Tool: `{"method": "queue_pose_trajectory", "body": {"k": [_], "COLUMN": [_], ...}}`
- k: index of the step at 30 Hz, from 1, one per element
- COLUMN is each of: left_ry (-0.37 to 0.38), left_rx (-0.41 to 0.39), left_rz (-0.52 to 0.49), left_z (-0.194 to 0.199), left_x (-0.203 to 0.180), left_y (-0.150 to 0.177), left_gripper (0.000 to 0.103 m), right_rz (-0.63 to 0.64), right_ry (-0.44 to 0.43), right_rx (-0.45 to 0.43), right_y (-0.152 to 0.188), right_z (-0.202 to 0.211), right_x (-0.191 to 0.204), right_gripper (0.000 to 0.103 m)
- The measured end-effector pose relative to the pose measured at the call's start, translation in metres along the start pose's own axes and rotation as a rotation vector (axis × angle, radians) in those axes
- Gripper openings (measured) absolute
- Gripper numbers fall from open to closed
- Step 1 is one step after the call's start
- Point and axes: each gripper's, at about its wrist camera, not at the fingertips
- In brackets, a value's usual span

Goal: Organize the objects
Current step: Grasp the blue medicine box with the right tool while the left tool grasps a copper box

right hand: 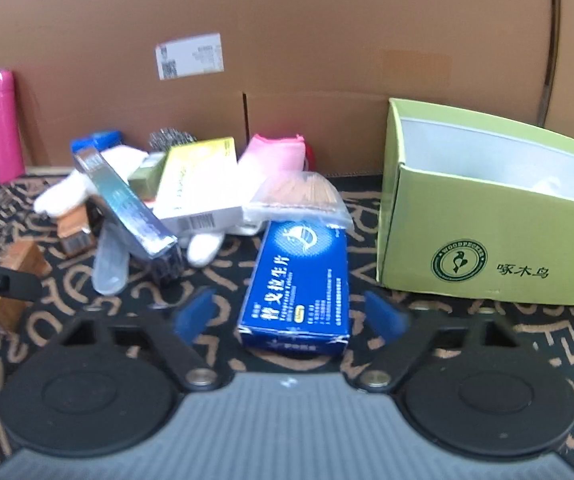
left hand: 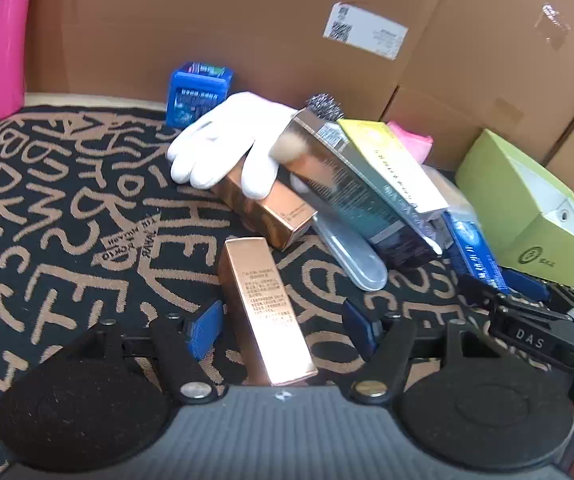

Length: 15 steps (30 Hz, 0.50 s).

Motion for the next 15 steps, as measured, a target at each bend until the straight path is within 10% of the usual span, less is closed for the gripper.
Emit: {"method": "queue_pose_trajectory", "body": {"k": [5, 15], "left_ry": [0.015, 0.215], "left_rx": [0.005, 0.056], "left_rz": [-0.039, -0.201], "left_z": [0.009, 0.041], "left_x": [-0.003, -0.062], "left_y": [0.006, 0.057], "left_gripper": [0.027, 0.026], "right_rz": [-0.044, -0.021], "right_ry": [-0.043, -0.138], "right_rx": [0.001, 0.064], "right_y": [0.013, 0.046], "right_z": [0.034, 0.137], "right_x": [-0.009, -0.001], "right_gripper": [0.057, 0.059]}}
Point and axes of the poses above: each gripper's, at about its wrist camera, not at the fingertips, and z roughly against the way its jaws point, x to its left, y to its underside, and after that the axes turned 14 degrees about -x, right-handed
